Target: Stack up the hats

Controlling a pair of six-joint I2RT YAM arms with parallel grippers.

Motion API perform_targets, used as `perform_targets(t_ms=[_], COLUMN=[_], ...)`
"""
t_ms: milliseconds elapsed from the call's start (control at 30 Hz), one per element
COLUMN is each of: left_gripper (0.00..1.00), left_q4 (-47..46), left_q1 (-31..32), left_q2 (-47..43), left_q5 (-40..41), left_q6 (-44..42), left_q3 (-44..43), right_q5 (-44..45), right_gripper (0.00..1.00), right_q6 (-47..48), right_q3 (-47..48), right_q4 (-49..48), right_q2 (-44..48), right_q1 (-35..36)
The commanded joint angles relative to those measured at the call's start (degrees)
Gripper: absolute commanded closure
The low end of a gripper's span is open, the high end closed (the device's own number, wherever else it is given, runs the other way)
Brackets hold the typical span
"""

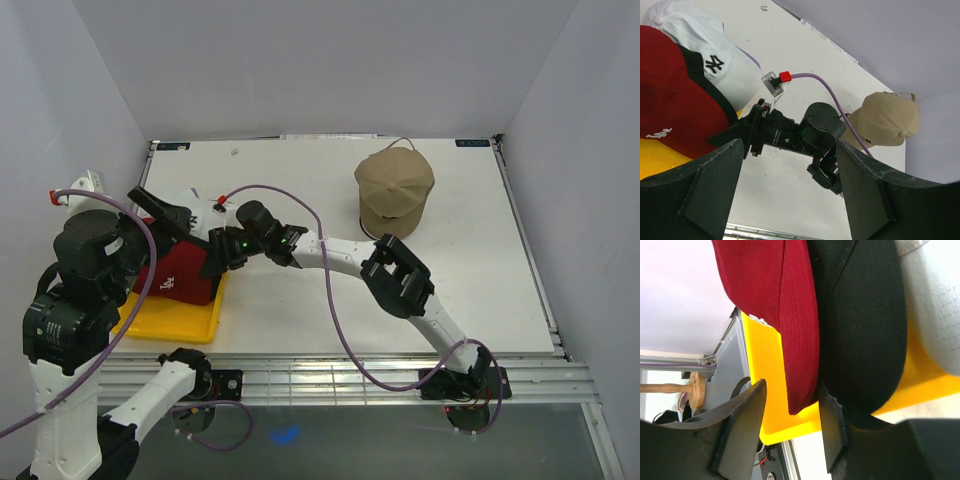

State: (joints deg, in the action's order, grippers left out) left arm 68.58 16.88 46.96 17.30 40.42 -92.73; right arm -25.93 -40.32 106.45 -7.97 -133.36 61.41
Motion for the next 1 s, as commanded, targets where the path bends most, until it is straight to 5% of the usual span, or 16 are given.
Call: perform_targets(t_ms=[0,333,567,967], left_gripper=[0.16,0.16,0.16,0.16], left_q4=[-0.2,0.15,0.86,0.86], left_q1=[-0.01,-0.01,0.08,-0.01], left_q2=[-0.29,-0.38,-0.03,0.59], left_q5=[-0.07,0.45,0.63,2.47], left_q6=[-0.79,-1.22,-1.58,-1.84], left_q3=[0.0,-1.22,-3.42,-7.03], right_q5=[-1.58,-3.68,-7.98,-10.02], right_gripper=[0.5,0.65,0.92,0.92], right_q6=[-2.31,-10.57,-21.19,-40.0], right_q3=[1.65,0.59,-1.15,2.0], right_q4=[-5.47,-13.12,-23.63,-40.27], right_q2=[-1.02,-2.69,-3.75,-3.84], right_q1=[0.47,0.47,-0.23,-1.29])
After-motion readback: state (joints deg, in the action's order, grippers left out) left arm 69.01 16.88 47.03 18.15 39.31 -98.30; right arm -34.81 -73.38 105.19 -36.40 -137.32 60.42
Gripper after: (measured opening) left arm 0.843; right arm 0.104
